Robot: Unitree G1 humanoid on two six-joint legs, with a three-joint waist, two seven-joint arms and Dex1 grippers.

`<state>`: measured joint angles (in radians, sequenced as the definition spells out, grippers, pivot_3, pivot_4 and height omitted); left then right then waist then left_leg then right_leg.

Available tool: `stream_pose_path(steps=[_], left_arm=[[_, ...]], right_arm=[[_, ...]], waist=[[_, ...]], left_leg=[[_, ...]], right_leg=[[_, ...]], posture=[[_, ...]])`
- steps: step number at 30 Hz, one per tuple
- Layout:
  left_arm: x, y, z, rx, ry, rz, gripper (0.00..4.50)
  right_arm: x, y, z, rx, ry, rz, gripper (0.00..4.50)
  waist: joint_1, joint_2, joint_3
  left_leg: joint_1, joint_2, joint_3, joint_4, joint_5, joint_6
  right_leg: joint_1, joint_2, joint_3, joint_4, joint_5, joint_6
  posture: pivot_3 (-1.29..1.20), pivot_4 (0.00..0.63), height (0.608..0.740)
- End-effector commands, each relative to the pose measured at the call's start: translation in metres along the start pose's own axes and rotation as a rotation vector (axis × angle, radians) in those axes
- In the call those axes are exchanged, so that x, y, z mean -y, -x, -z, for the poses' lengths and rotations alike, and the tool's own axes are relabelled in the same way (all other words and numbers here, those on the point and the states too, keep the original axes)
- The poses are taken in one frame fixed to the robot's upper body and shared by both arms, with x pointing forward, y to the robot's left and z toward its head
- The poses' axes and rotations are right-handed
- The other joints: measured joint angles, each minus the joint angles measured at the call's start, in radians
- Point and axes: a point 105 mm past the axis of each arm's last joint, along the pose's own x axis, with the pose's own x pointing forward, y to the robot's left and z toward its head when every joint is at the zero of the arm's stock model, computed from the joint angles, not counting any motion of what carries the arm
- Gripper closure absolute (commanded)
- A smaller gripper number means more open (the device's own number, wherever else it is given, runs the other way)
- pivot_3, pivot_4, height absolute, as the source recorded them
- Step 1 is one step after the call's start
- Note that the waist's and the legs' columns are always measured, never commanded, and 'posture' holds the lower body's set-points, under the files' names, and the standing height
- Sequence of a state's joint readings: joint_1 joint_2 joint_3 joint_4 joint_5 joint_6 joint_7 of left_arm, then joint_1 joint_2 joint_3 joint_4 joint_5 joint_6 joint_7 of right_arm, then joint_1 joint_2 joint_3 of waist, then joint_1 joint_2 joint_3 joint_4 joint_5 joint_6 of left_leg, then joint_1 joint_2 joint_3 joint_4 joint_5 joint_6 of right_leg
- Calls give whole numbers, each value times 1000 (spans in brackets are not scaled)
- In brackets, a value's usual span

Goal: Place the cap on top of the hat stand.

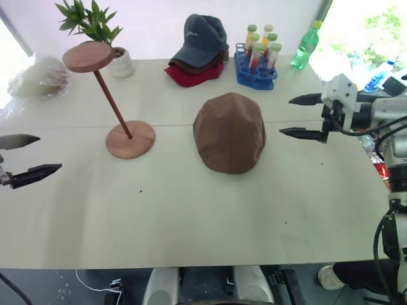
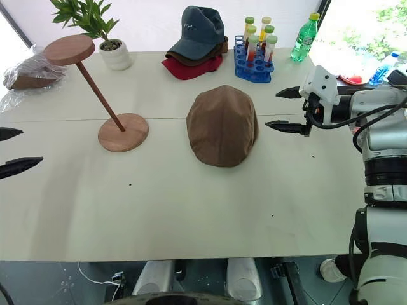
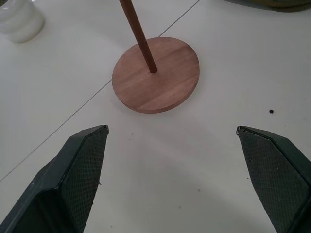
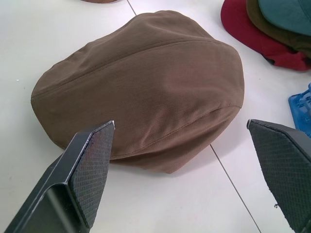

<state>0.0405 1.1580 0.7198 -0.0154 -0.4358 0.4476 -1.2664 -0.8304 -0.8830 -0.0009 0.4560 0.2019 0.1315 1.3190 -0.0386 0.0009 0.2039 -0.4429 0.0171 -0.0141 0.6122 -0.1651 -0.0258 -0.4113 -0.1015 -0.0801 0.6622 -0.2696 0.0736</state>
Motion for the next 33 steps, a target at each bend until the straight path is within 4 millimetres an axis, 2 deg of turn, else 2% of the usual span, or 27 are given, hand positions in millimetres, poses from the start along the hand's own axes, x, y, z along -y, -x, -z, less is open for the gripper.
stream_pose_path(steps=[1,15,18,22,26,28,30,33], left_arm=[[-1,2,-10,17,-39,6,84],[-3,4,-16,51,35,2,84],[-5,4,-26,77,31,4,84],[8,3,-64,185,32,114,84],[45,0,-112,298,17,361,84],[60,-3,-126,319,14,469,84],[71,-8,-133,320,6,556,84],[82,-19,-132,287,-25,641,84]], right_arm=[[6,8,-11,35,29,35,9],[6,9,-15,50,11,30,9],[8,9,-20,42,49,48,9],[-3,9,-36,30,148,-14,9],[-34,0,-69,68,249,-83,9],[-55,-8,-77,68,296,-107,9],[-76,-17,-75,46,341,-125,9],[-101,-27,-58,-11,381,-135,9]], waist=[[0,0,0],[0,0,0],[1,0,0],[4,0,0],[13,-1,0],[21,-1,0],[24,-1,0],[29,-2,0]], left_leg=[[0,0,0,0,0,0],[0,0,1,0,0,0],[0,0,1,0,0,0],[0,0,1,0,0,0],[-1,1,1,0,0,0],[0,1,2,-1,0,0],[0,2,2,0,-1,-1],[1,2,2,0,-1,-1]], right_leg=[[0,0,0,0,0,0],[-1,0,1,0,0,0],[-1,0,1,0,0,0],[-1,0,1,0,0,0],[-1,0,2,0,0,1],[-1,1,2,0,0,1],[-1,2,3,0,0,1],[0,3,3,0,0,1]], posture=[[0,150,728],[0,150,728],[0,150,728],[0,150,728],[0,150,728],[0,150,728],[0,150,728],[0,150,728]])
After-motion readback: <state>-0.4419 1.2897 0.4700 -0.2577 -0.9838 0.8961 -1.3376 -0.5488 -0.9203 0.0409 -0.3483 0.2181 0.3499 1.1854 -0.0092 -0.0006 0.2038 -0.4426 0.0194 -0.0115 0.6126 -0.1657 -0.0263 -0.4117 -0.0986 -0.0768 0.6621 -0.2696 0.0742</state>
